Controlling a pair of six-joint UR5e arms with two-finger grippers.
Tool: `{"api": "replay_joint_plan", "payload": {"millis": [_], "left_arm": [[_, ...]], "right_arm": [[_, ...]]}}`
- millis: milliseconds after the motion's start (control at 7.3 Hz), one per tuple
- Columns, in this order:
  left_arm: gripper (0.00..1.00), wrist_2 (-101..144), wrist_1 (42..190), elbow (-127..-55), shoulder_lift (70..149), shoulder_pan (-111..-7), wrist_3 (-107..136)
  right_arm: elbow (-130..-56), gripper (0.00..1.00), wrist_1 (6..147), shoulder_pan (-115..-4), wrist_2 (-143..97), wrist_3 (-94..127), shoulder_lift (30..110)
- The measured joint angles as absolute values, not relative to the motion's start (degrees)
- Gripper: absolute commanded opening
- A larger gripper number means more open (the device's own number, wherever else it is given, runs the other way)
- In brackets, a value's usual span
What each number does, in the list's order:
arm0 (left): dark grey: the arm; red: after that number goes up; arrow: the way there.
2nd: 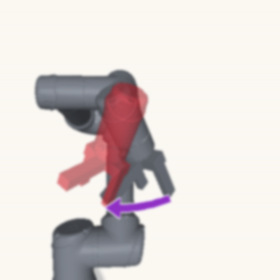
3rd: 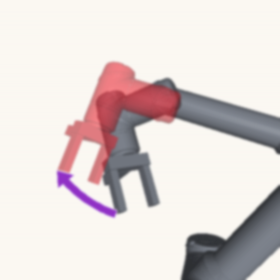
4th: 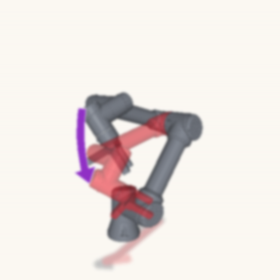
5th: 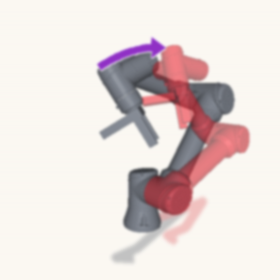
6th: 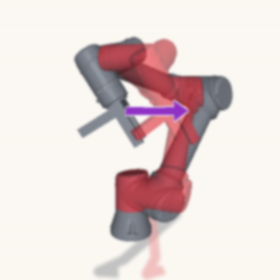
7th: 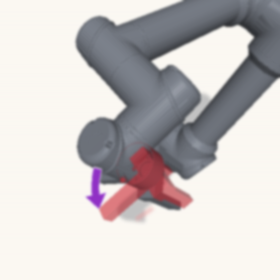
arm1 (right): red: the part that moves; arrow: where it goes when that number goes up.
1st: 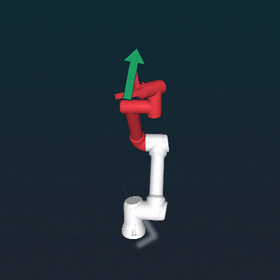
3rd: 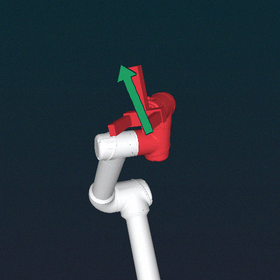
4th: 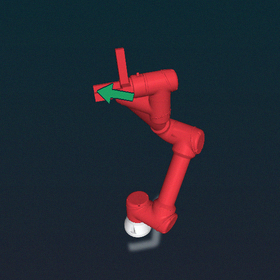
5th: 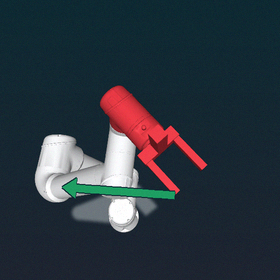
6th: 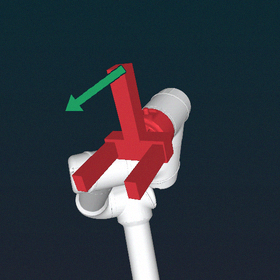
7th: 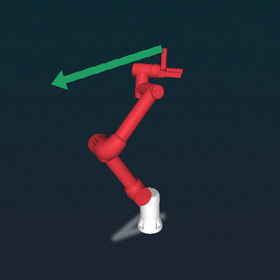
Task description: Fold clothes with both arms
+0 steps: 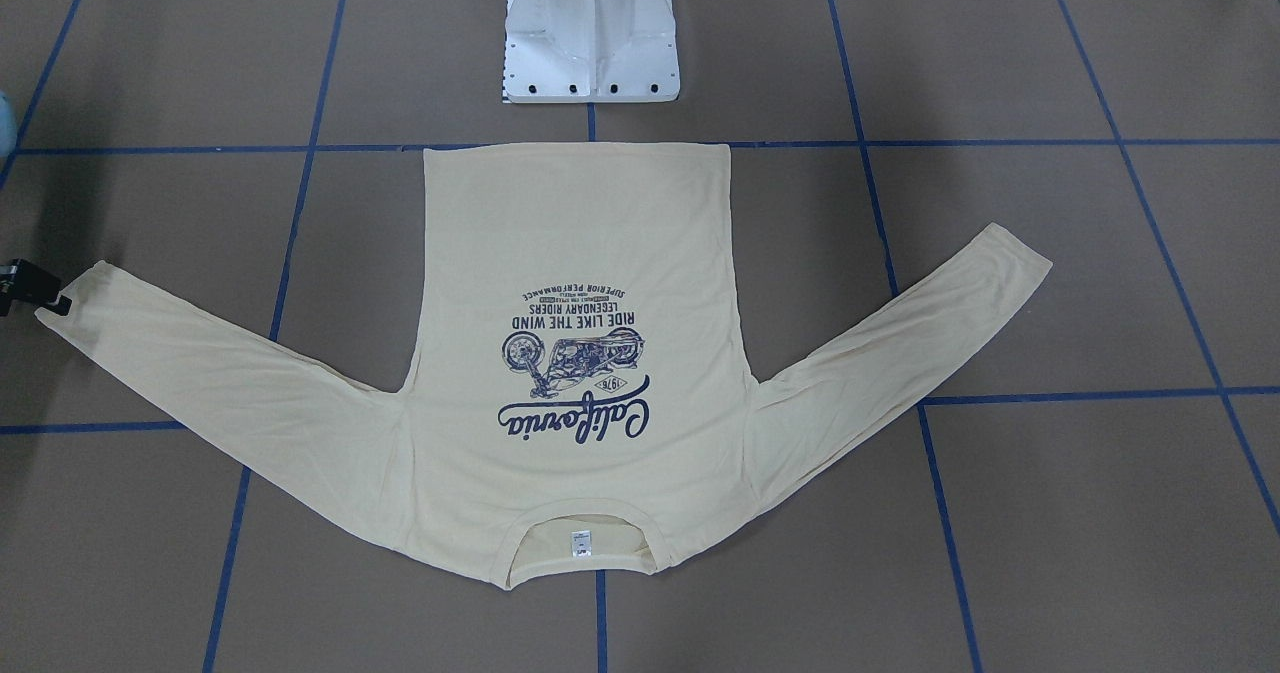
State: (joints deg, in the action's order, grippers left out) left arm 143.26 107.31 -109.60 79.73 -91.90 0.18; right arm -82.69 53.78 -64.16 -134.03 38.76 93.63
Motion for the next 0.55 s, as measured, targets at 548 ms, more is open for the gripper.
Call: {"api": "replay_joint_plan", "payload": {"millis": [548], "left_arm": [[1.00,143.3,107.3,-109.7,79.7,-91.9,0.2]], "right_arm": [[-82.3,0.00,53.7,-63.7,-134.1,42.3,92.9]]}}
